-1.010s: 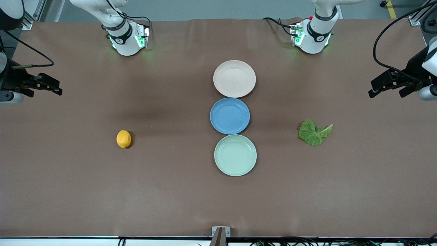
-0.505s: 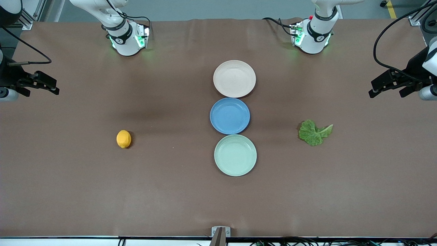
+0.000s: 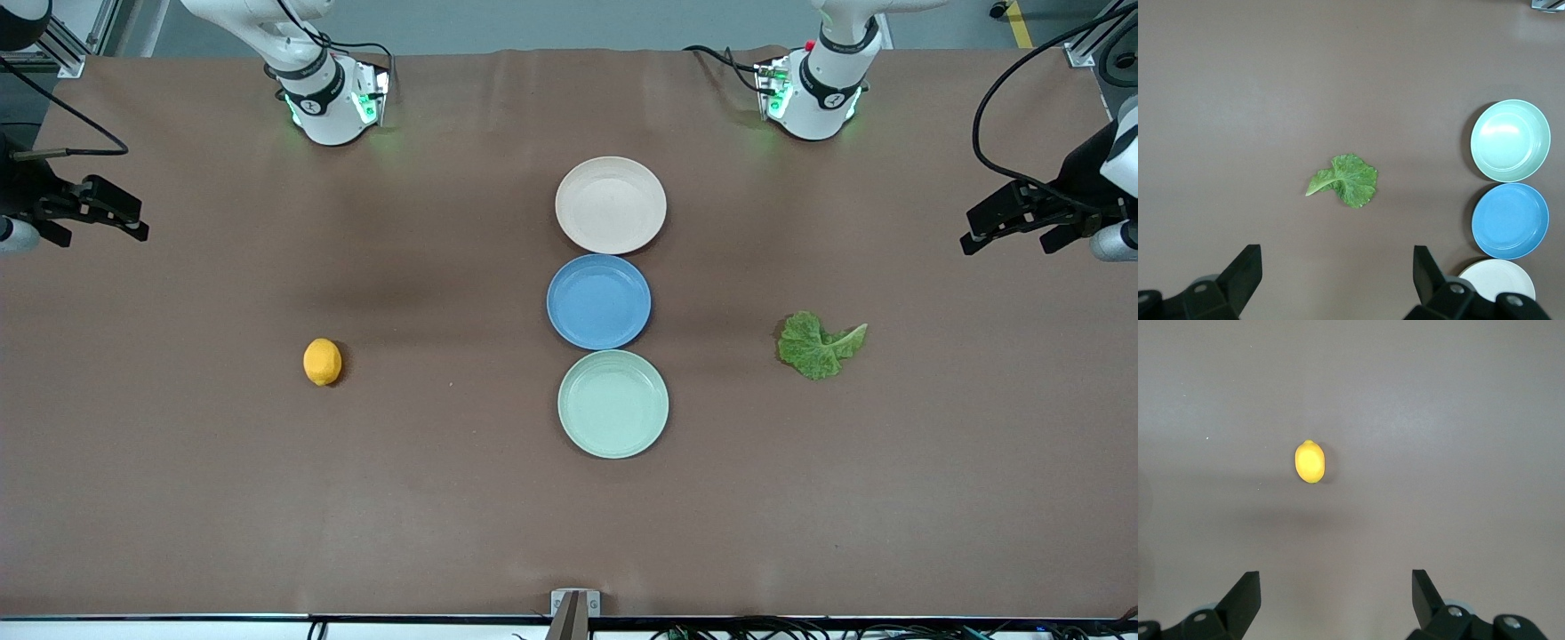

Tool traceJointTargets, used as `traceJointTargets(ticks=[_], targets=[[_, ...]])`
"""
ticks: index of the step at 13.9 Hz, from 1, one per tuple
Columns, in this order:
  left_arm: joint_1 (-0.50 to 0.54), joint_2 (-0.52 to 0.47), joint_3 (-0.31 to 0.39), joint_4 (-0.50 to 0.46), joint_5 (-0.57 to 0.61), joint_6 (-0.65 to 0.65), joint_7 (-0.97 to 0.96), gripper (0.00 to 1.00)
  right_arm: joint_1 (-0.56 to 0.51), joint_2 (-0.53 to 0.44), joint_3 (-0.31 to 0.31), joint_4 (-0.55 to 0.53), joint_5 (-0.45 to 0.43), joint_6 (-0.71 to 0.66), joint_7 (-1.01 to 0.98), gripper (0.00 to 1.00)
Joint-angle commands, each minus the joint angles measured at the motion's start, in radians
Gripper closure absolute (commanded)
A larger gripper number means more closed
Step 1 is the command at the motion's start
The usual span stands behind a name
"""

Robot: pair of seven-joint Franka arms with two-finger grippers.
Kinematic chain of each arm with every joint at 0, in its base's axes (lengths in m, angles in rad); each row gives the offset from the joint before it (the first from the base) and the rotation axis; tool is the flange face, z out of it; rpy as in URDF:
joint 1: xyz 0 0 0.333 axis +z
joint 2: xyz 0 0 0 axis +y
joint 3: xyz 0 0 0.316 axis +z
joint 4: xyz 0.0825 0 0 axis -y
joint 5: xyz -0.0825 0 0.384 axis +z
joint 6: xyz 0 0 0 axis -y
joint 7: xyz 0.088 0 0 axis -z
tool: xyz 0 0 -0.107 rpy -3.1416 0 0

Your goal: Pick lemon and lettuce from plates

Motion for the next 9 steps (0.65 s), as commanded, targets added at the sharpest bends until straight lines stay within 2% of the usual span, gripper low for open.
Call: traceJointTargets(ticks=[1, 9], targets=[[0.005, -0.006, -0.006, 0.012, 0.024, -0.019, -0.011, 0.00, 0.002, -0.034, 0.000, -0.036, -0.009, 0.016, -0.012, 0.00], [0.005, -0.006, -0.006, 0.012, 0.024, -0.017, -0.011, 0.00, 0.004, -0.040, -0.002, -0.043, 0.018, -0.004, 0.016, 0.00]])
